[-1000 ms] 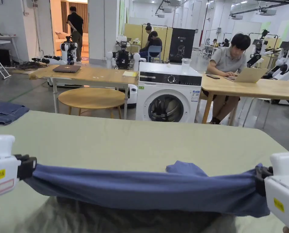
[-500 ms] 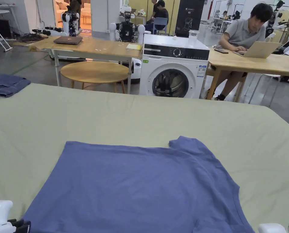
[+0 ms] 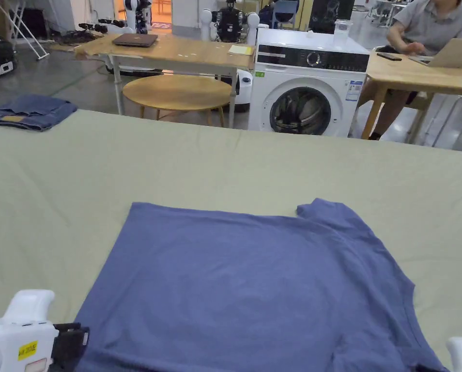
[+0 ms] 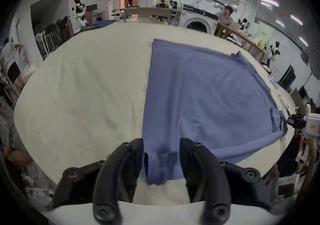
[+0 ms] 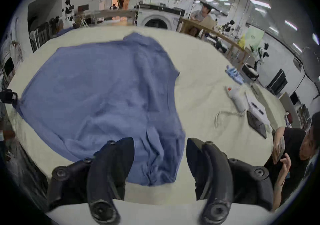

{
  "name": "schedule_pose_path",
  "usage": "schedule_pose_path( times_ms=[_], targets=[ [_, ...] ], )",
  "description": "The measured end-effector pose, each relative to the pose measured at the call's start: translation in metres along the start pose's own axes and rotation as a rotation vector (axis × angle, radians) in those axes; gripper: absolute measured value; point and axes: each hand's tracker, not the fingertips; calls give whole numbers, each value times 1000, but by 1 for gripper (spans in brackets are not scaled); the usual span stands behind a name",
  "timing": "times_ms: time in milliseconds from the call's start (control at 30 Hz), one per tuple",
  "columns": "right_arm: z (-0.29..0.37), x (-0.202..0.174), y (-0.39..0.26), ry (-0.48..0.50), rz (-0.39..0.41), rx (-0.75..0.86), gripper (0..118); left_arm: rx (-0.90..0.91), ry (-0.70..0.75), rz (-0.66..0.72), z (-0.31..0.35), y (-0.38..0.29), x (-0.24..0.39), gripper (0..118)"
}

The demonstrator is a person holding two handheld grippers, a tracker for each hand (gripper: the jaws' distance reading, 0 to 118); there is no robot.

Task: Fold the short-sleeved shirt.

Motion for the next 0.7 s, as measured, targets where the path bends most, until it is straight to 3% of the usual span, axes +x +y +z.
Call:
schedule_pose_path(
  times_ms=[200,300,333,400,467,533,700],
  targets=[
    [19,-26,32,47,-125,265,65,213,-41,-26,23,21,31,44],
    [22,-50,43,82,-150,387,63,305,-33,-39,25,31,54,44],
    [24,-59,45,82,-149,423,60,346,-38,-45,22,30,56,44],
    [27,-76,51,79,-139,486,40,407,-28,-64,24,33,69,38],
    [31,-88,53,91,-141,536,15,452,18,-105,26,36,82,9],
    [33,-96,56,86,-140,558,0,480,60,-127,28,37,91,0],
    [34,-105,59,128,-136,543,0,441,50,-152,31,39,92,0]
  ],
)
